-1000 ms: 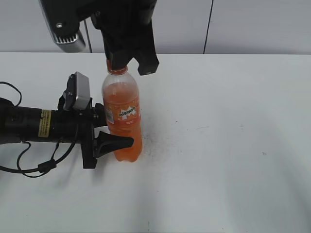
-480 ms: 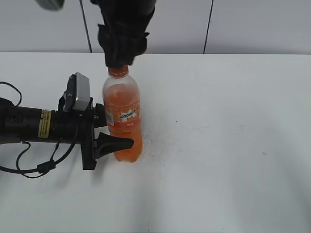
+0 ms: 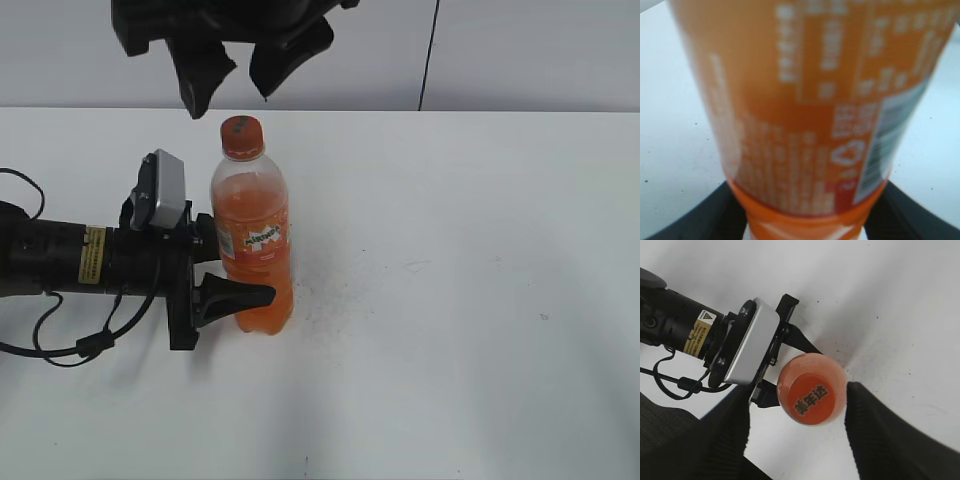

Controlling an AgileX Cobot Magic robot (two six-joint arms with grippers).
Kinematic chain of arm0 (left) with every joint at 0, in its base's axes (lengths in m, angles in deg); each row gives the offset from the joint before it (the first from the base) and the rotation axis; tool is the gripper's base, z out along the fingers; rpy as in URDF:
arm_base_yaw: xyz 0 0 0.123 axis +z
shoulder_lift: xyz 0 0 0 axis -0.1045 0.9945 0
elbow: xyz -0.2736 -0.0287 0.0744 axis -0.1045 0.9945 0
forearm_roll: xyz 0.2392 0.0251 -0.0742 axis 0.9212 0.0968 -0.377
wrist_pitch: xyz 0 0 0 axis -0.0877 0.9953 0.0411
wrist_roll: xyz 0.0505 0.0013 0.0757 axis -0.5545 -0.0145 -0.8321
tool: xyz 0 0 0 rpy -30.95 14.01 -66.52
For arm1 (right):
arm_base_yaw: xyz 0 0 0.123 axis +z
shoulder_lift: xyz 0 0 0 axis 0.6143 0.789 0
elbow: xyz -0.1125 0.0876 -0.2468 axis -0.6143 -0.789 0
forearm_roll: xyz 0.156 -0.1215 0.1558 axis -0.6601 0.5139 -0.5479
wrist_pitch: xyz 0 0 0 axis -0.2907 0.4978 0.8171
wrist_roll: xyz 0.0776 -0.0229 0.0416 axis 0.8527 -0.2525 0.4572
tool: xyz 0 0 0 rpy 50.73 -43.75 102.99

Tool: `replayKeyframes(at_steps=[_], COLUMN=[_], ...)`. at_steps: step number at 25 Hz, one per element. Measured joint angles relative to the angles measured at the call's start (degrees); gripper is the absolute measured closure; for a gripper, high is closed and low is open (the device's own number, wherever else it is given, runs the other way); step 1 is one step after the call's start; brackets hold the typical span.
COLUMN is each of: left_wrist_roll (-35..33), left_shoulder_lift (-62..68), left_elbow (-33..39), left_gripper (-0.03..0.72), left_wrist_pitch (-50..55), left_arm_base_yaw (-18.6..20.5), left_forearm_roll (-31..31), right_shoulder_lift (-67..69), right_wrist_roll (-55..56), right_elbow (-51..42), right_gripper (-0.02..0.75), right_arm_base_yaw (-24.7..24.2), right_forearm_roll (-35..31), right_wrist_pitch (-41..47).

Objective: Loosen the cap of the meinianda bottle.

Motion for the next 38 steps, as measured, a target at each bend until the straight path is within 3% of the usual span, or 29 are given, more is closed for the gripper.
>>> replayKeyframes(at_steps=[17,20,24,26,31,38], left_wrist_roll=[0.0,0.0,0.0,0.0,-0.02,-0.42], left_shoulder_lift=[0.0,0.0,0.0,0.0,0.0,0.0], left_elbow=[0.0,0.0,0.0,0.0,0.0,0.0], left_gripper=[0.284,0.284,0.284,0.284,0.285,0.285], left_wrist_pitch=[0.0,-0.01,-0.01,-0.01,-0.07,-0.35], left_arm_base_yaw=[0.0,0.0,0.0,0.0,0.0,0.06], left_forearm_roll=[0.04,0.04,0.04,0.04,0.24,0.55], right_shoulder_lift=[2.06,2.06,2.06,2.06,2.06,1.84], right_wrist_roll=[1.64,1.64,1.58,0.14,-13.47,-52.62], right_elbow=[-3.54,-3.54,-3.54,-3.54,-3.54,-3.54], right_gripper=[0.289,0.329,0.468,0.468,0.468,0.468], right_arm_base_yaw=[0.0,0.0,0.0,0.0,0.0,0.0], right_forearm_roll=[1.13,1.13,1.19,1.19,0.94,0.52], right_wrist_pitch=[0.11,0.11,0.11,0.11,0.11,0.11])
